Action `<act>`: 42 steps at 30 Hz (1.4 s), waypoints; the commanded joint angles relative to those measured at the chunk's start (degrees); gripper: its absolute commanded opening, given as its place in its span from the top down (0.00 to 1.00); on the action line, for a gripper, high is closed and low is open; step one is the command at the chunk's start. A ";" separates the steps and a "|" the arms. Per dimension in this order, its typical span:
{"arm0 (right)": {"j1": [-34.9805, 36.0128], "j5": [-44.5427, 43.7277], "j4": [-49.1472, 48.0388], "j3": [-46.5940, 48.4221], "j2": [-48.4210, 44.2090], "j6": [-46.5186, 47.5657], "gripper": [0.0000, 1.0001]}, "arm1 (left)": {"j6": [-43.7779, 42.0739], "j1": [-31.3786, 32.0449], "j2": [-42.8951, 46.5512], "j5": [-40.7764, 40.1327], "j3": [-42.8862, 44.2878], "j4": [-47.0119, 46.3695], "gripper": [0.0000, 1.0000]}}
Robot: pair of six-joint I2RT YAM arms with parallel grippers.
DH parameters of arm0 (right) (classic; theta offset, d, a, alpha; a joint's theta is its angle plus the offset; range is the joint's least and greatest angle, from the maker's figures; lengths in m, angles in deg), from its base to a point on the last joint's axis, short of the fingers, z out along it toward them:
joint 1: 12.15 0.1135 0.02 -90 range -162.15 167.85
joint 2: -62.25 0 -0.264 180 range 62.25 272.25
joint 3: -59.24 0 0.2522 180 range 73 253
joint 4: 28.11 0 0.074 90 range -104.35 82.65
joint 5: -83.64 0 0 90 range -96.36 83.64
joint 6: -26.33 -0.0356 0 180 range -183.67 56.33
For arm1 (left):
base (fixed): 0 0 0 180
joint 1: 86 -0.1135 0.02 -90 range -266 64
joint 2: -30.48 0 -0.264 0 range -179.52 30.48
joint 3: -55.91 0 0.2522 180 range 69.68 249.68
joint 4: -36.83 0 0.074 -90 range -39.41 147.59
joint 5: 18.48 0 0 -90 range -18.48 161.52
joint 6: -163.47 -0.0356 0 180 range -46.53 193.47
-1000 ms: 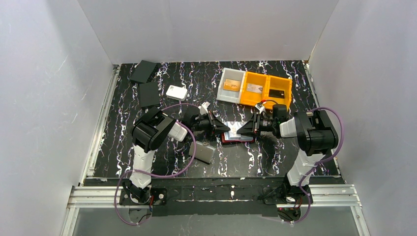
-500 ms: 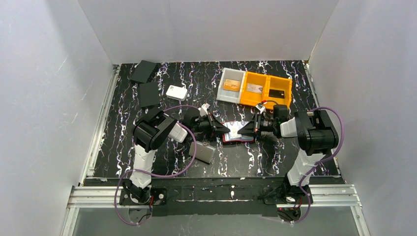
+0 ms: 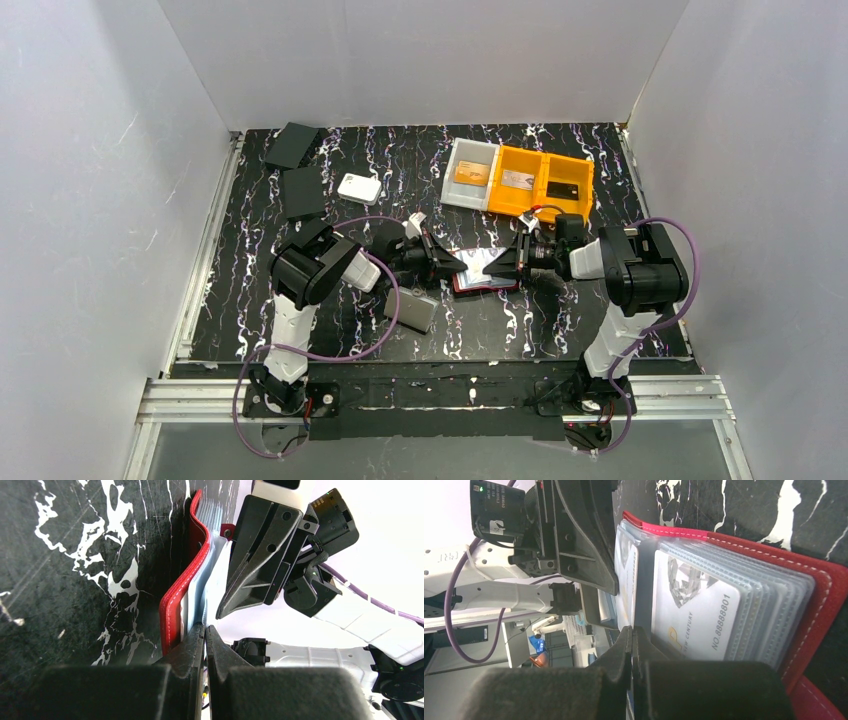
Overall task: Take the credit cards out of the card holder
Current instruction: Remove the credit card from the card holder.
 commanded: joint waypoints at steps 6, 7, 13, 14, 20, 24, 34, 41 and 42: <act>0.87 -1.43 2.99 2.58 -0.47 4.44 0.99 | 0.17 -2.08 0.54 1.85 -1.08 -1.82 1.00; 0.86 -1.43 3.26 2.71 -0.51 4.68 0.99 | 0.10 -2.21 0.52 1.86 -1.26 -1.86 1.00; -0.10 -2.27 3.46 2.42 -0.95 4.87 0.99 | 0.17 -2.50 0.21 2.43 -1.77 -2.40 1.00; -0.11 -2.31 3.46 2.43 -0.99 4.89 0.99 | 0.17 -2.50 0.11 2.46 -1.85 -2.45 1.00; -0.73 -3.01 4.69 2.64 -0.82 5.79 0.99 | 1.08 -2.67 -0.42 2.52 -2.21 -4.08 1.00; 0.96 -0.72 2.43 3.15 0.45 3.77 0.86 | 2.25 -2.18 -2.76 6.36 0.52 -4.68 1.00; 1.12 0.13 0.45 4.70 2.74 2.00 0.64 | 2.80 -0.16 -5.22 10.35 2.77 -4.68 1.00; 1.12 0.35 -2.36 5.06 4.73 -0.80 0.70 | 2.81 0.35 -5.58 10.35 2.43 -4.69 1.00; 1.12 0.14 -2.42 4.98 4.52 -0.79 0.71 | 2.76 0.39 -5.52 10.26 2.31 -4.73 1.00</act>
